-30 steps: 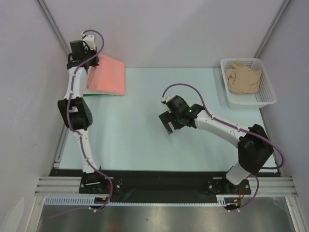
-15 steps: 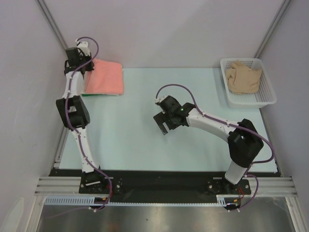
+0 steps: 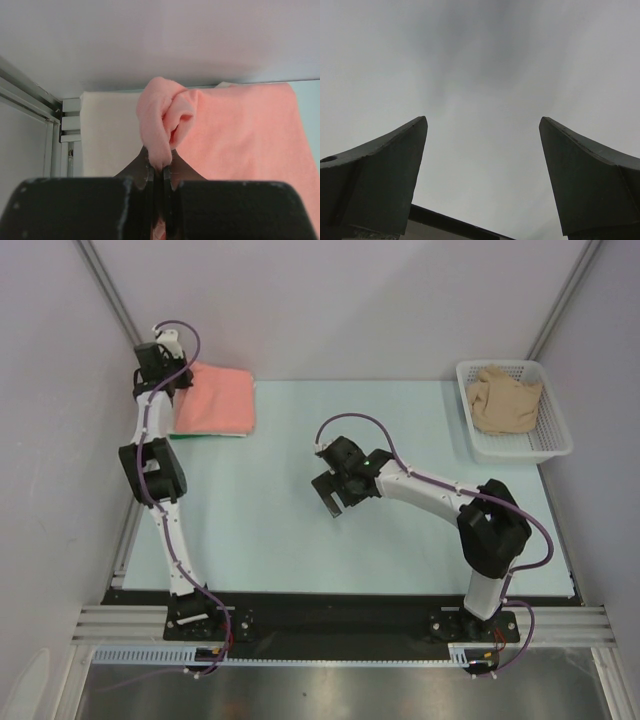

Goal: Fold and stack the t-shirts
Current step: Neatly place the folded tshirt to the corner, then reset both grippers

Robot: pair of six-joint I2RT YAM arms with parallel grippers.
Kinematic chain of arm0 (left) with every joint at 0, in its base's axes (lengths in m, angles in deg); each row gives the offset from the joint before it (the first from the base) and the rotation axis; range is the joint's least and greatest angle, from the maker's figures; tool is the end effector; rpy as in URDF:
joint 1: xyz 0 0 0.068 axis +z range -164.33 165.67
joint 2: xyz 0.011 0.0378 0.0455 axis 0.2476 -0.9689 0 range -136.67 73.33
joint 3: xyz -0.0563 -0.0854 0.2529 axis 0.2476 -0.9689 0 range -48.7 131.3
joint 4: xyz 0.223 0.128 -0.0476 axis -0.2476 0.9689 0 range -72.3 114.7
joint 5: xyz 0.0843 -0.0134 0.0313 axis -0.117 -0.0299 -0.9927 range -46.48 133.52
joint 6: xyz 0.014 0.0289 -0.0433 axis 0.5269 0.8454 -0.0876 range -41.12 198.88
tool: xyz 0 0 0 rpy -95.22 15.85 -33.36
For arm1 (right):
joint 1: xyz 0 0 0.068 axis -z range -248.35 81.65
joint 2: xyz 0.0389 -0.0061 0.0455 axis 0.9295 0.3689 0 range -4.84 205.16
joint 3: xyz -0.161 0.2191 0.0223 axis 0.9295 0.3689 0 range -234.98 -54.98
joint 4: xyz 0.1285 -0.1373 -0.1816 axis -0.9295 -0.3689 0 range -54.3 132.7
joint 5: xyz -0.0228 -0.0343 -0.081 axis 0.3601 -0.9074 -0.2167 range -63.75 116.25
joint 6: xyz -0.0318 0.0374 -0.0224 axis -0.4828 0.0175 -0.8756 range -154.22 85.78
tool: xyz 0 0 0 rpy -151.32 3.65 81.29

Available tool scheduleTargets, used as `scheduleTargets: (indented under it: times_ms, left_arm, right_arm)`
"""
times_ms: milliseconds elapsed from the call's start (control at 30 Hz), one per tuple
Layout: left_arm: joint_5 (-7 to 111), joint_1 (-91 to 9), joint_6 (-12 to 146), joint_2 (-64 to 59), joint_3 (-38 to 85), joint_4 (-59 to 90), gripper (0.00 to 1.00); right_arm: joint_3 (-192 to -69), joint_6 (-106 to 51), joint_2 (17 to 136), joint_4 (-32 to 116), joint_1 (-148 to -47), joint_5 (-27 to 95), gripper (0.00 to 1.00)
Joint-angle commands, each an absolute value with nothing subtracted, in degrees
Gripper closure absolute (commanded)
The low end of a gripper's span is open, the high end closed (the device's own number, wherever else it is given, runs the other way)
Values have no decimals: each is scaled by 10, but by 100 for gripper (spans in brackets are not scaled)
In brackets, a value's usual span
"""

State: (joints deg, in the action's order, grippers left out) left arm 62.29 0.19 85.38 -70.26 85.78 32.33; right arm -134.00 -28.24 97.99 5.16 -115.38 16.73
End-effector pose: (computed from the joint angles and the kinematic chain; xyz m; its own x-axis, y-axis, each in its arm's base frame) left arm 0.5668 0.1351 0.2473 -0.3819 0.0118 -0.9241 0.0915 0.9955 -0.0251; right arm 0.2628 0.2735 0.2311 -0.6644 -0.5625 -0.4921 -0.6016 0.7932 -0.0944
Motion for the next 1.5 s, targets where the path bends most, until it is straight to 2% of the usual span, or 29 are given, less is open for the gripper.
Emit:
scheduleTargets:
  times_ms: [0,333,400,433,533,667,800,867,900,1067,1100,1200,1367,1467]
  left_arm:
    - [622,10,847,-710,900,266,100]
    - [536,30,831,-718,896,234,97]
    - [540,34,825,-721,899,225,76]
    - [548,36,822,-720,899,223,39]
    - [569,35,810,-715,892,226,2]
    - [543,27,792,-651,820,210,0]
    - [405,23,748,-548,661,154,0]
    - [373,25,707,-503,596,143,0]
    - [368,25,693,-454,512,116,0]
    - [397,25,589,-310,251,35,0]
    - [406,25,551,-279,157,-4,0]
    - [465,24,473,-167,5,-47,0]
    - [584,-13,362,25,-143,-11,0]
    - [628,-79,301,153,-239,19,0]
  right_arm:
    - [-1367,-282,987,42,-1154,172,0]
    - [-1368,-279,990,39,-1145,179,0]
    - [-1368,-280,987,39,-1144,180,0]
    - [-1366,-279,986,38,-1145,179,0]
    - [-1359,-275,976,39,-1146,177,0]
    - [-1348,-269,958,41,-1149,176,0]
    - [-1335,-260,922,38,-1156,161,0]
    - [-1322,-245,891,38,-1155,160,0]
    - [-1303,-229,878,44,-1150,161,0]
    - [-1226,-189,796,70,-1141,175,0]
    - [-1210,-180,771,82,-1137,186,0]
    - [-1136,-139,699,117,-1118,219,0]
    - [-998,-40,571,173,-1064,255,0]
    - [-899,43,477,234,-1010,311,0]
